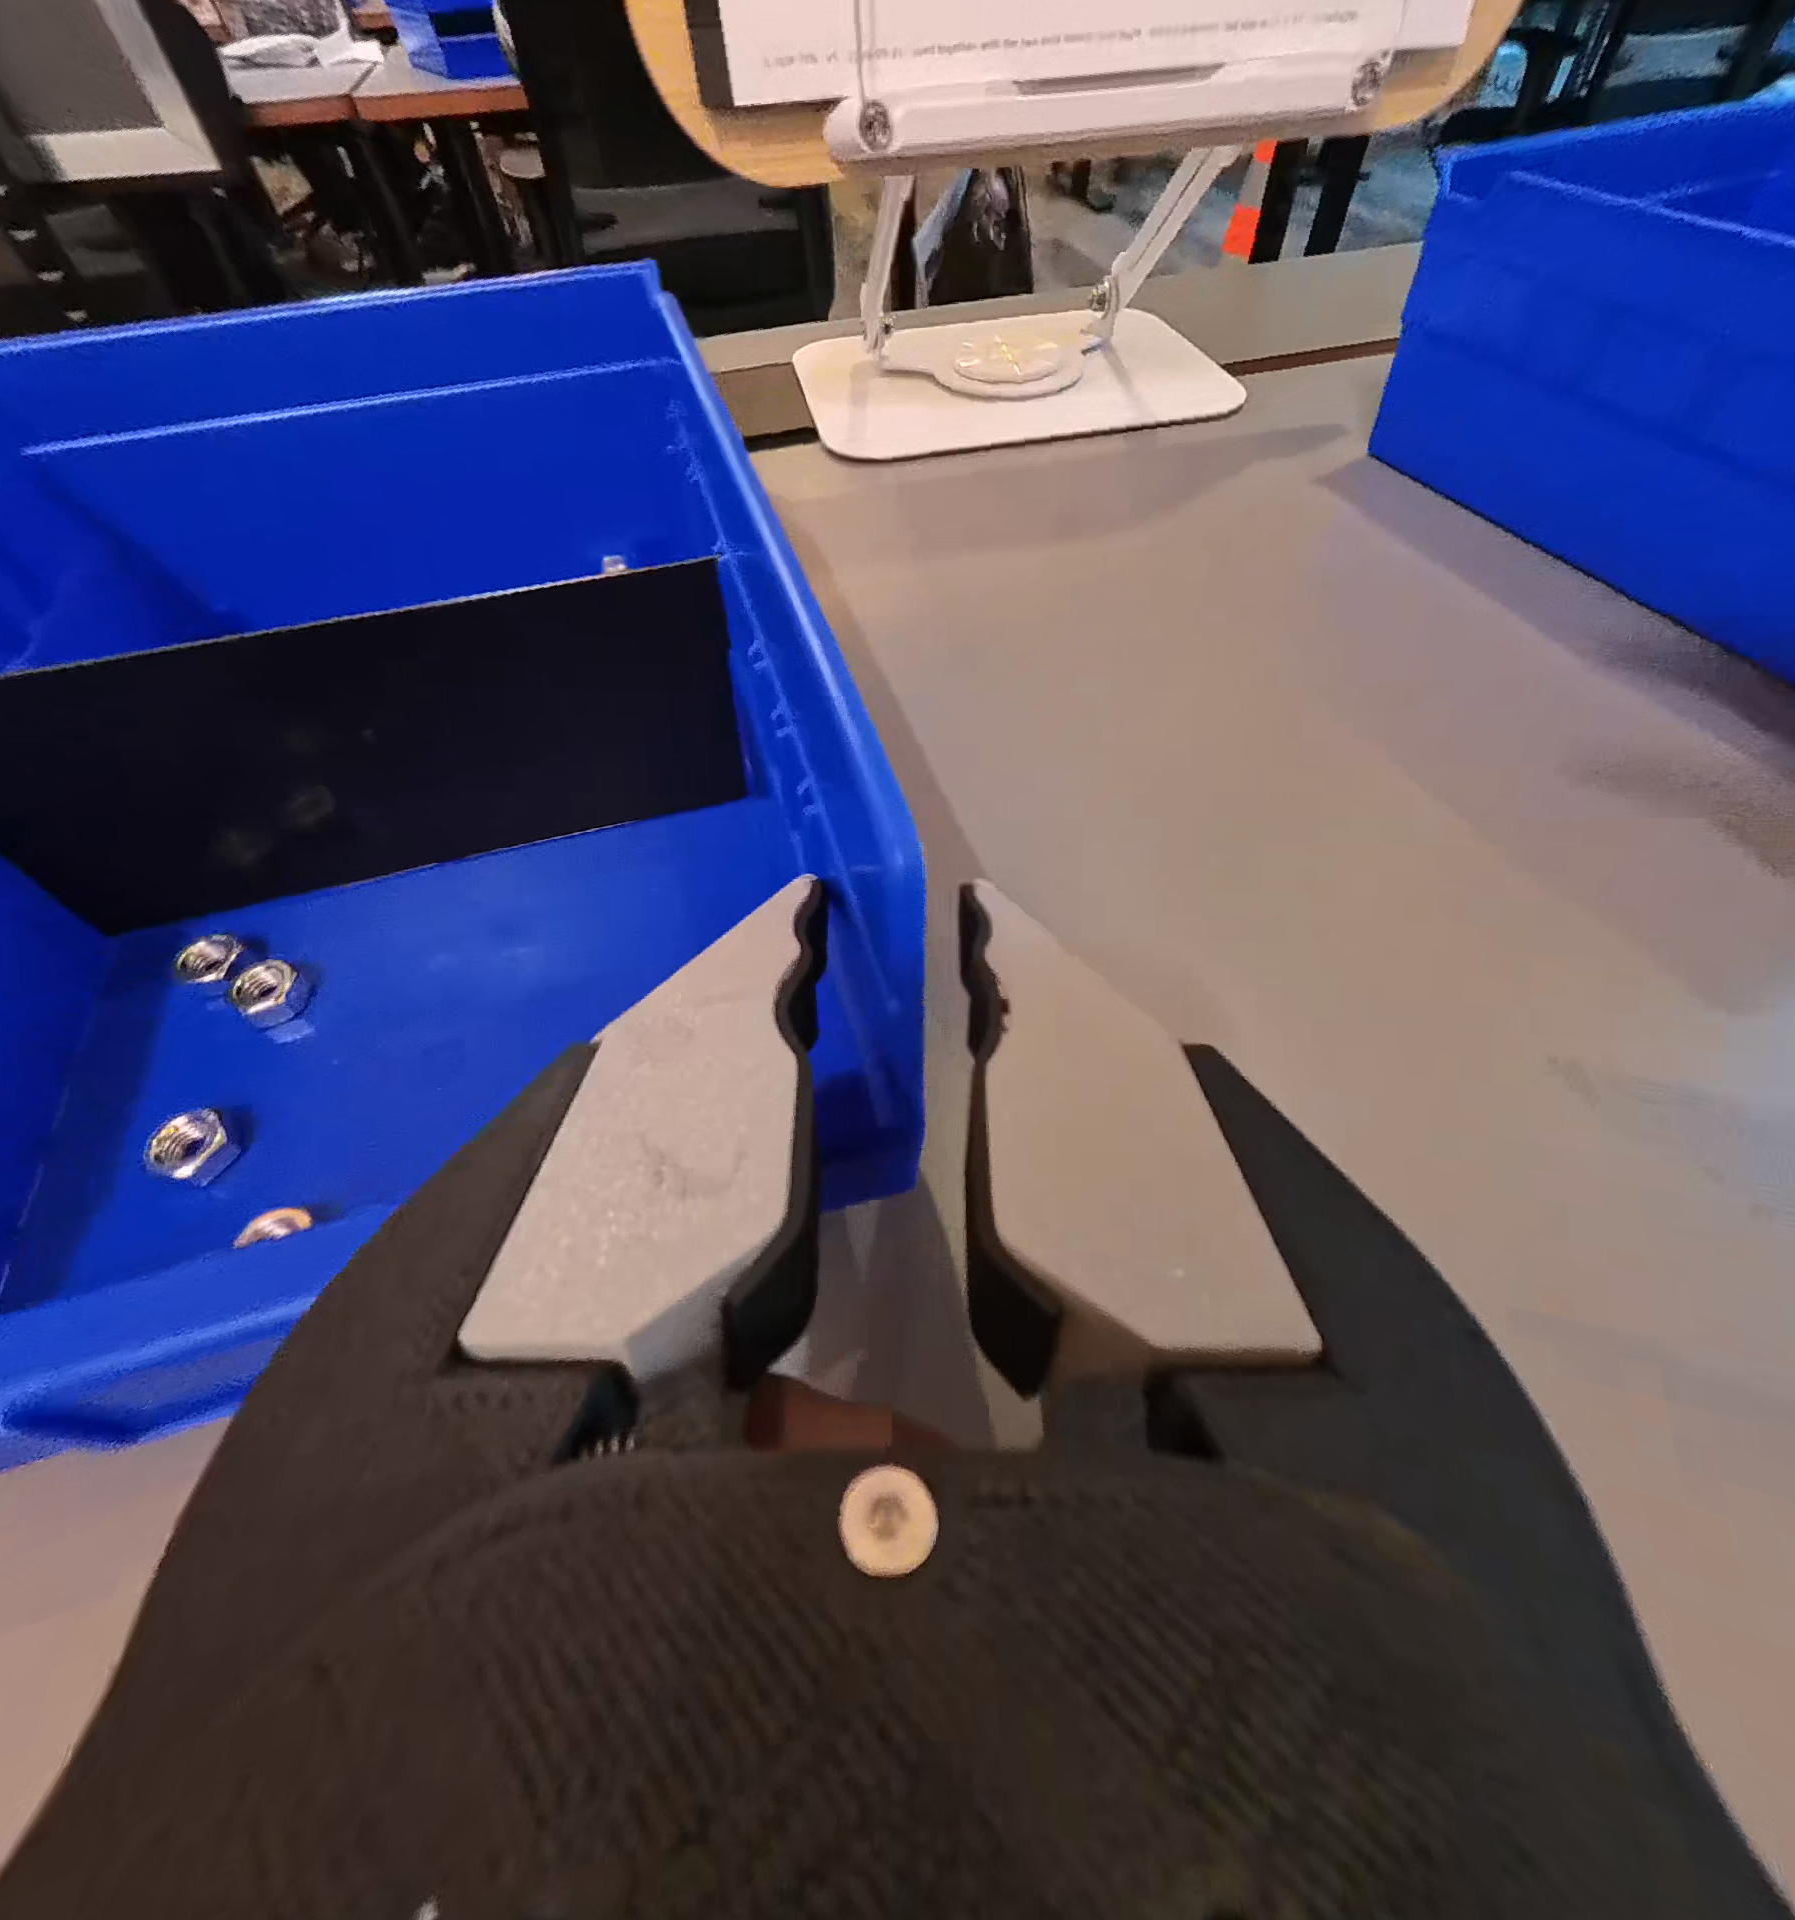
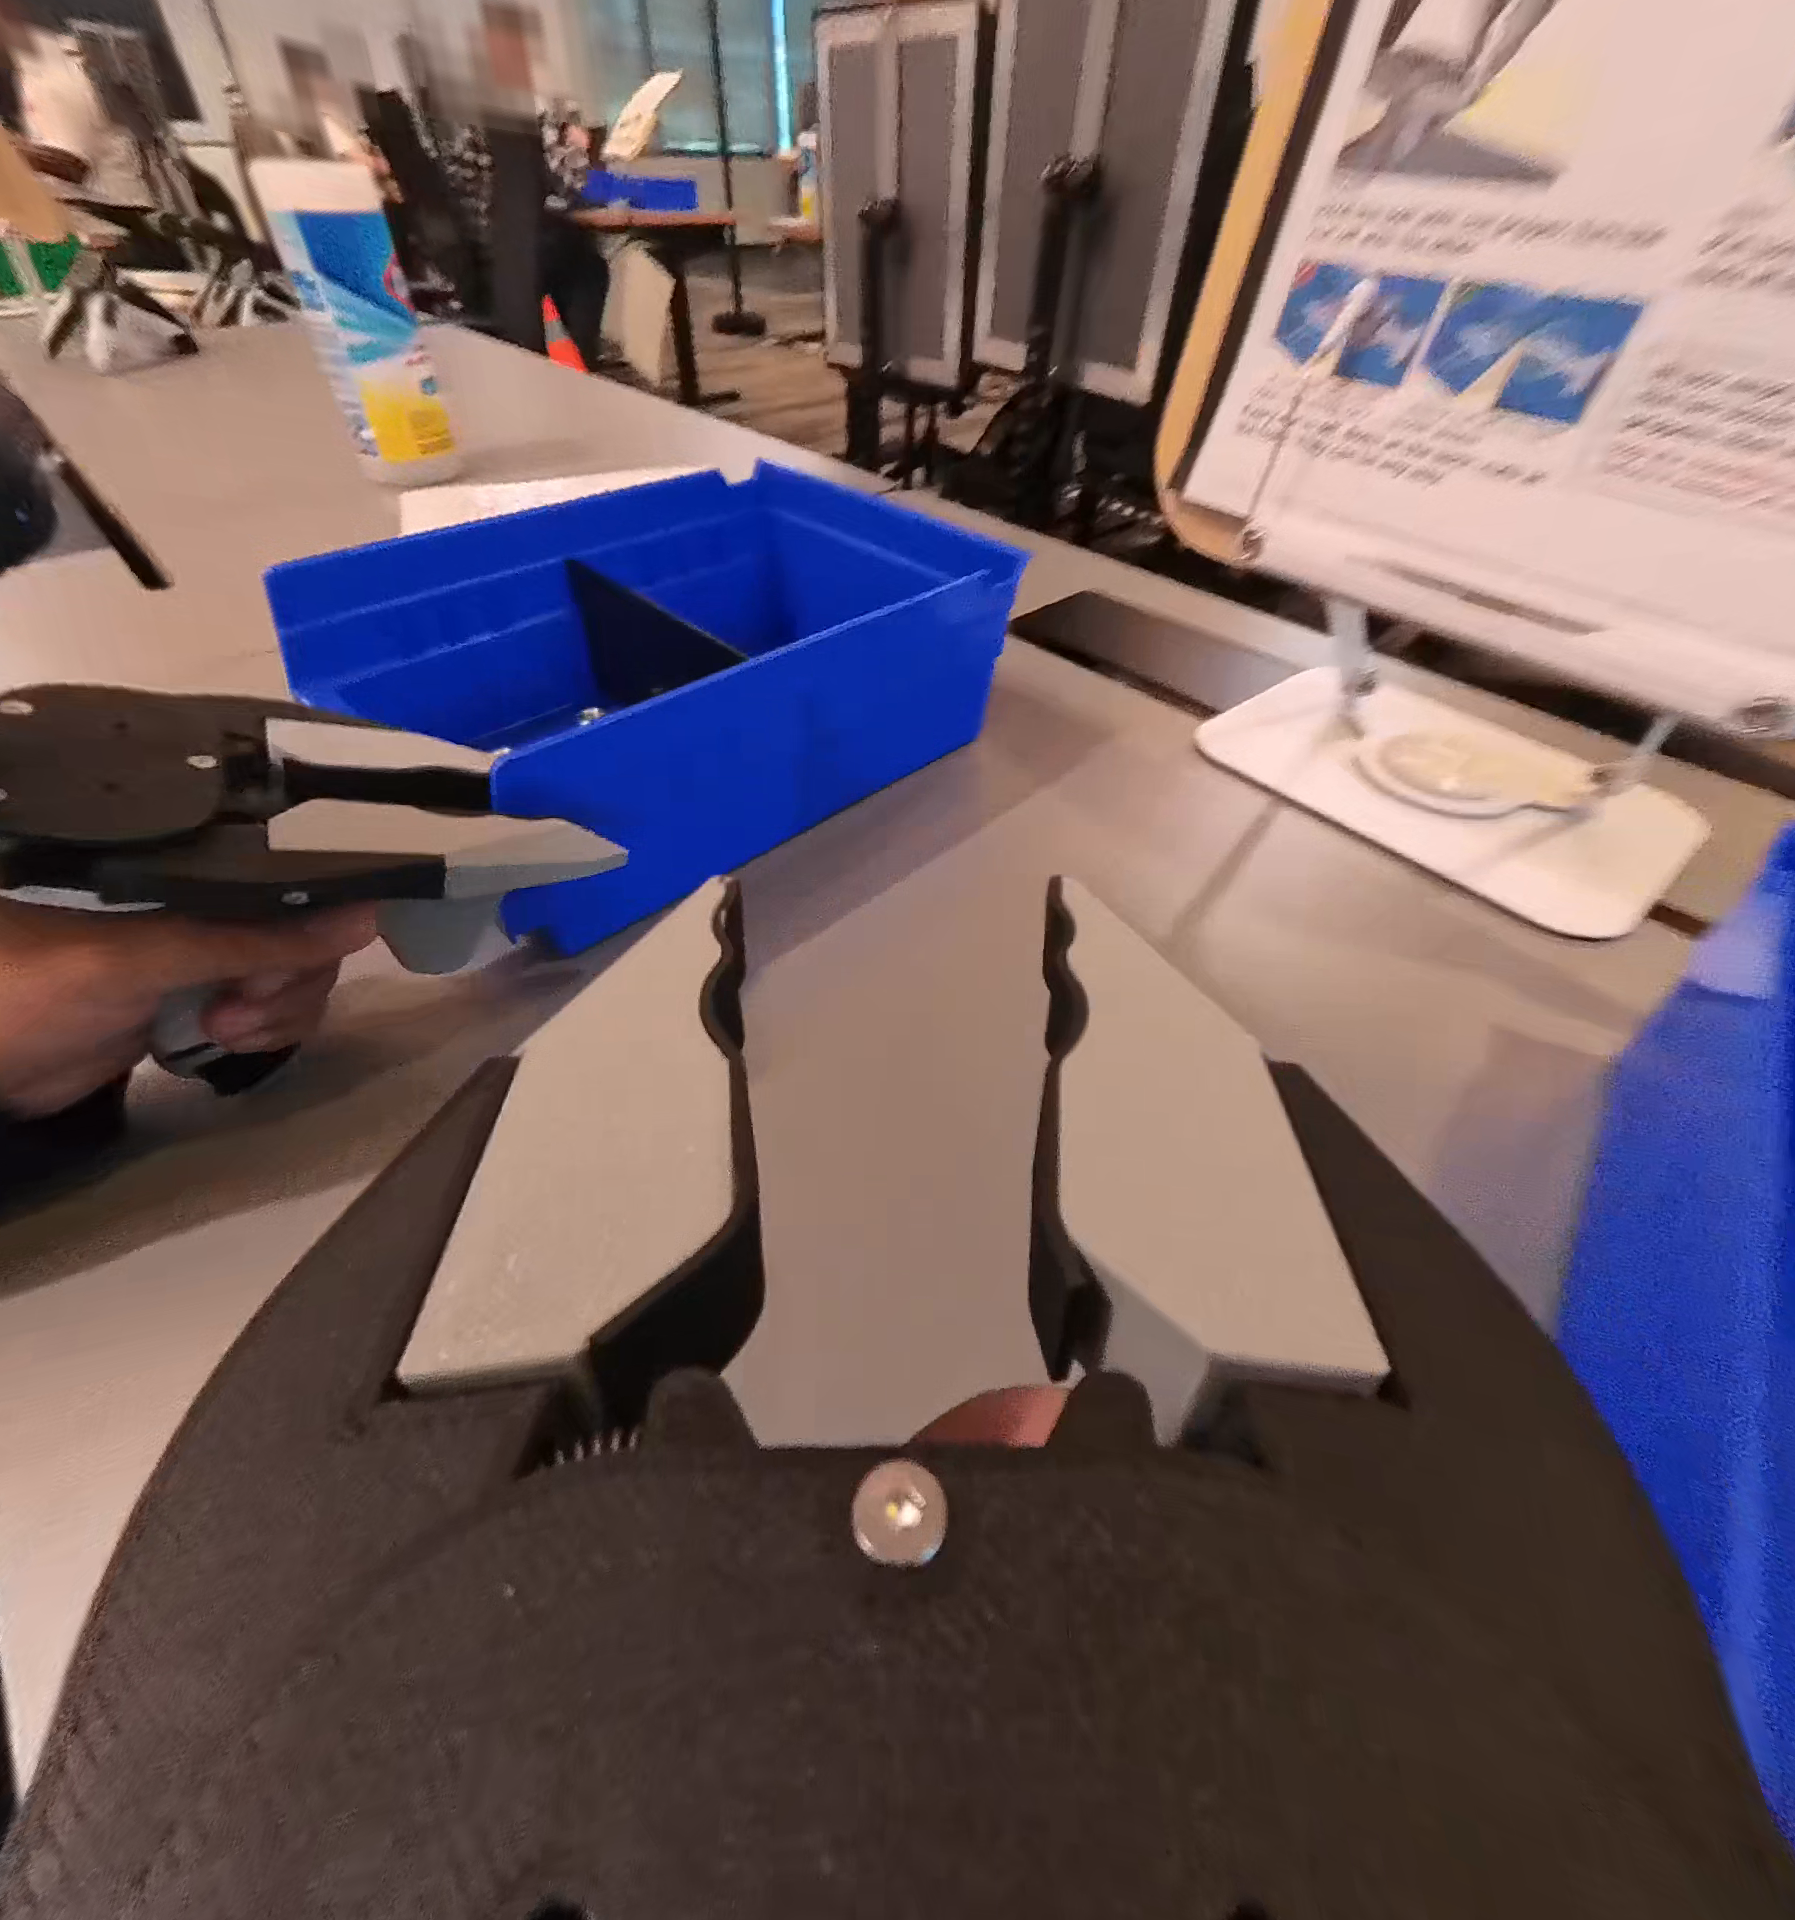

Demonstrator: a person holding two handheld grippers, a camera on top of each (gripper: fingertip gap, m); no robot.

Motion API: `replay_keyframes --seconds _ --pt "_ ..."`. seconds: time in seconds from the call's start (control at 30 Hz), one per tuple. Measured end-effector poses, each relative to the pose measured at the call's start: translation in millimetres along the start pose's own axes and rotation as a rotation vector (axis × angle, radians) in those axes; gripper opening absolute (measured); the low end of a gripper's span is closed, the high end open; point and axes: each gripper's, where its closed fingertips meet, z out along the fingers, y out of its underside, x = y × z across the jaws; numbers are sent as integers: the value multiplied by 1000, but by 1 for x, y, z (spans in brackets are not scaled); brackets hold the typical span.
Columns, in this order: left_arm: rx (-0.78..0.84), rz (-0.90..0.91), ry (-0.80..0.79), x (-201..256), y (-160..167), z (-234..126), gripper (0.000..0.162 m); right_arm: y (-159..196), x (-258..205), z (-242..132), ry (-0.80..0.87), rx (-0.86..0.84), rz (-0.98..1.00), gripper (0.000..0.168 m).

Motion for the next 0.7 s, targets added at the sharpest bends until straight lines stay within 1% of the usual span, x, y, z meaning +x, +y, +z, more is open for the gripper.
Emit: replay_keyframes --seconds 0.07,0.17,0.27,0.3,0.33,0.4,0.5,0.6,0.7 --pt "6 -6 -5 0 -10 3 26 9 -2 21 -44 -39 7 56" --pt "82 -18 36 3 -40 -6 35 28 7 45 -90 -105 -15 62" --pt "165 19 -26 -13 -65 -18 39 42 18 59 -98 -88 -30 62" --pt "175 17 -44 -21 -68 -23 40 47 21 61 -91 -66 -24 58" --pt "176 5 -55 -28 -66 -28 40 52 22 62 -89 -51 -11 53" --pt "185 -39 -97 -50 -55 -39 41 58 14 63 -133 -70 20 54" --pt "234 -107 -166 -79 -35 -55 36 55 9 63 -121 -50 -26 53" --pt "206 -126 -151 -86 -16 -58 37 63 3 66 -92 -99 -118 55" --pt "235 -115 -162 -85 -10 -60 38 69 -5 68 -81 -120 -178 54"
